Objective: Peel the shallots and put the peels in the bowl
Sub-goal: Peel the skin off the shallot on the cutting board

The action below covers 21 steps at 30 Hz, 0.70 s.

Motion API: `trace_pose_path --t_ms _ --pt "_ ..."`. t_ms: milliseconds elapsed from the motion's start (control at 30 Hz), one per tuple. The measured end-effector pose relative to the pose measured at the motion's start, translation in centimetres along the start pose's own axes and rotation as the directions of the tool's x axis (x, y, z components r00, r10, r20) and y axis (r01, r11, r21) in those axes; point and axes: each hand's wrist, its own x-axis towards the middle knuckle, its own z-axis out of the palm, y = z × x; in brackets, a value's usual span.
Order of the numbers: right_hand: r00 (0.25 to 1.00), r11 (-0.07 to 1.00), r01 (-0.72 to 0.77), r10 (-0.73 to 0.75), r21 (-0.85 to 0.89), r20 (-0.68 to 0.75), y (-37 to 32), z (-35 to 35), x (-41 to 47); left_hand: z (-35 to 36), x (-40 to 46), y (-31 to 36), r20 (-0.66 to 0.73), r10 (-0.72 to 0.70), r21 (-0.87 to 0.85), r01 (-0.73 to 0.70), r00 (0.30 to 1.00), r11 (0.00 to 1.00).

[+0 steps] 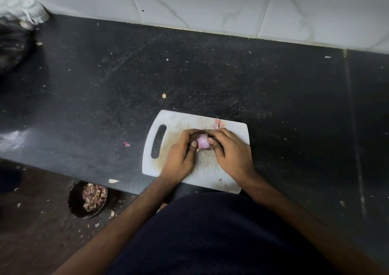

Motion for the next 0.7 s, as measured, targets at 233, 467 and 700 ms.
trace_pose_path --t_ms 233,467,700 --pt "0.998 0.982 -0.053 0.055 0.18 -0.009 0.6 -0.2 0.1 0.6 0.1 -0.2 0.076 0.043 0.114 -0.052 0.996 0.992" --pt "0.998 0.953 -0.066 0.058 0.297 0.035 1.1 -0.2 0.4 0.2 0.5 -0.1 0.01 0.02 0.042 -0.02 1.0 0.999" --pt "0.998 0.973 0.052 -0.045 0.223 -0.036 1.3 0.3 -0.4 0.1 0.1 -0.1 -0.015 -0.045 -0.01 0.045 0.999 0.999"
